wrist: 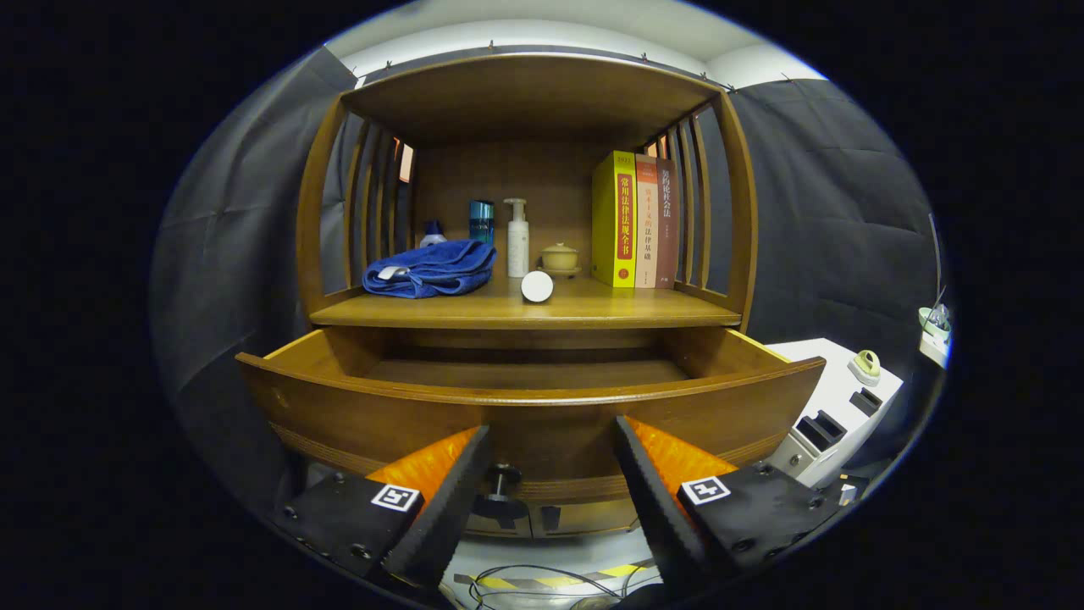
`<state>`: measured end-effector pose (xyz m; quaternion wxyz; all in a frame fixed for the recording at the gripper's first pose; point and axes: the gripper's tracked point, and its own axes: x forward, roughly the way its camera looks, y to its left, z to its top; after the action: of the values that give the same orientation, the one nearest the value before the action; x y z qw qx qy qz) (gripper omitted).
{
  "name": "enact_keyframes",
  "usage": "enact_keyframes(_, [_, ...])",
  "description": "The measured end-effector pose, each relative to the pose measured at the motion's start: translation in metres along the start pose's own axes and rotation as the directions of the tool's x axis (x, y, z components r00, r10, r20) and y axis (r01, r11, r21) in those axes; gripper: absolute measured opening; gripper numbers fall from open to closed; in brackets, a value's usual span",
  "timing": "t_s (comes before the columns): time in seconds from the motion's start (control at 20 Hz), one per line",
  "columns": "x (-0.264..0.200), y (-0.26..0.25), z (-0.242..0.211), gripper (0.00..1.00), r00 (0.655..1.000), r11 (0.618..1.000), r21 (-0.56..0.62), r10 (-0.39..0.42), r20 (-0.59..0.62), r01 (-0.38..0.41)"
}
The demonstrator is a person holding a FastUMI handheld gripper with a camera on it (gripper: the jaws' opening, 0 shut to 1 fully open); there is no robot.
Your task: Pull open the drawer, take out the items inside it, and place them on the countertop above the cabinet.
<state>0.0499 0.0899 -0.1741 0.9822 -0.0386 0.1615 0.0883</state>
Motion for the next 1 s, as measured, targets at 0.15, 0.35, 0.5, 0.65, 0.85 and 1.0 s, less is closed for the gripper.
enact_keyframes(0.15, [0.021,0.0,0.006,0.97,1.0,1.0,-0.006,-0.004,-0.002,0.004])
enact_keyframes(0.35, [0.044,0.001,0.014,0.96,1.0,1.0,0.001,-0.013,-0.005,0.013])
enact_keyframes(0.5, [0.063,0.002,0.019,0.96,1.0,1.0,-0.006,-0.019,-0.002,0.019])
enact_keyframes(0.65, [0.08,0.001,0.023,0.96,1.0,1.0,-0.012,-0.023,-0.001,0.023])
enact_keyframes(0.85, [0.104,0.005,0.025,0.96,0.999,1.0,-0.01,-0.029,-0.014,0.029])
enact_keyframes(1.0, [0.106,0.009,0.026,0.95,1.0,1.0,0.002,-0.026,-0.013,0.026])
